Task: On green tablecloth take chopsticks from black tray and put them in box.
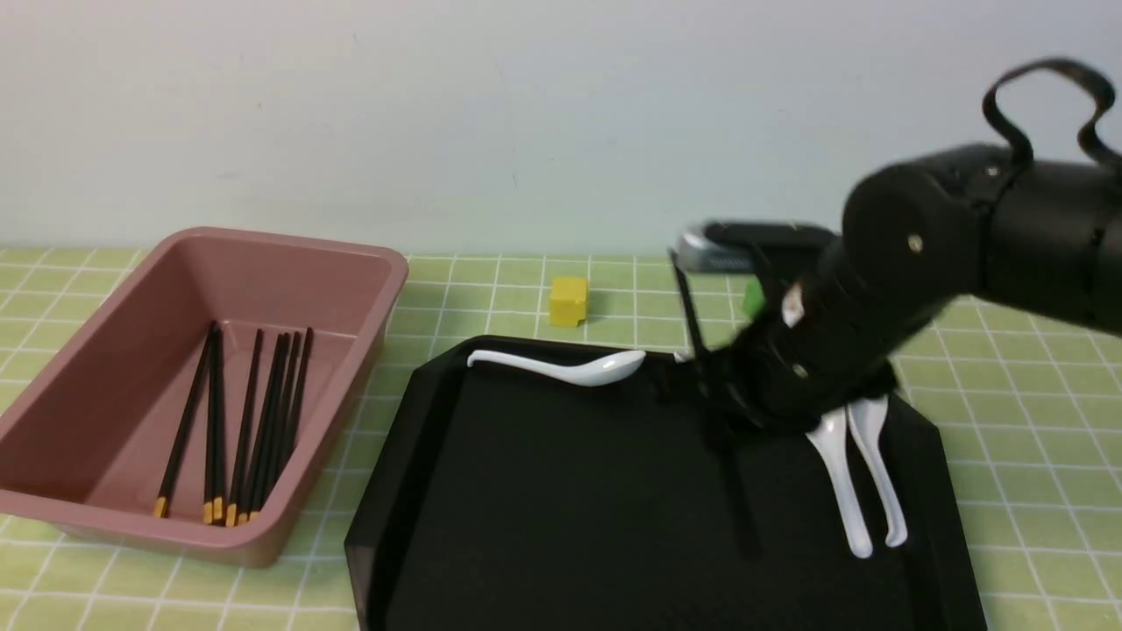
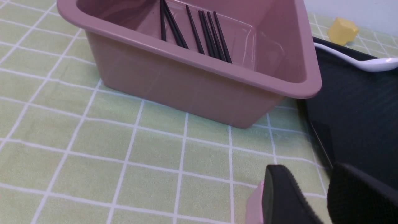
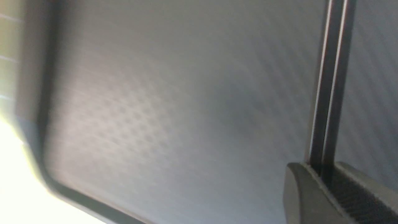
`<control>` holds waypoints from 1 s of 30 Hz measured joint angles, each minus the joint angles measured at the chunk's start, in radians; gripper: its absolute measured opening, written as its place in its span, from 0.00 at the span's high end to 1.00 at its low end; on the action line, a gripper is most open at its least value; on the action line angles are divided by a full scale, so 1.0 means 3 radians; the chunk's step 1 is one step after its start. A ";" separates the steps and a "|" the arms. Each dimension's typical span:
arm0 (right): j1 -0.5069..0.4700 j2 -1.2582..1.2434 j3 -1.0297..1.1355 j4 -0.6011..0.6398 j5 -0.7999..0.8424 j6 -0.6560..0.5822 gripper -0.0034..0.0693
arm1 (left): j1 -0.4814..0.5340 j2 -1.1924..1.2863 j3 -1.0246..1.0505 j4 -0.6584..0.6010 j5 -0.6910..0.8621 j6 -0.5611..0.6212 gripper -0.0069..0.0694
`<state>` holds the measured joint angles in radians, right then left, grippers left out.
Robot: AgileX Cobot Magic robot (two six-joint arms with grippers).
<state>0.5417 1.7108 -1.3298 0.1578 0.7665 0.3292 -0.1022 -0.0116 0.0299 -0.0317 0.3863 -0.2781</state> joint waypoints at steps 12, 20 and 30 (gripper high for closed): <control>0.0800 0.0964 -0.1163 0.0863 -0.1975 -0.0699 0.81 | 0.0000 0.0000 0.0000 0.0000 0.0000 0.0000 0.60; 0.1128 0.1894 -0.1842 0.0958 -0.2673 -0.0706 0.77 | 0.0000 0.0000 0.0000 0.0000 0.0000 0.0000 0.60; 0.1080 0.2045 -0.2216 0.0616 -0.1764 -0.0712 0.64 | 0.0000 0.0000 0.0000 0.0000 0.0000 0.0000 0.60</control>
<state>0.8658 2.3243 -1.9947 0.3427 0.2373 0.1157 -0.1022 -0.0116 0.0299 -0.0317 0.3863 -0.2781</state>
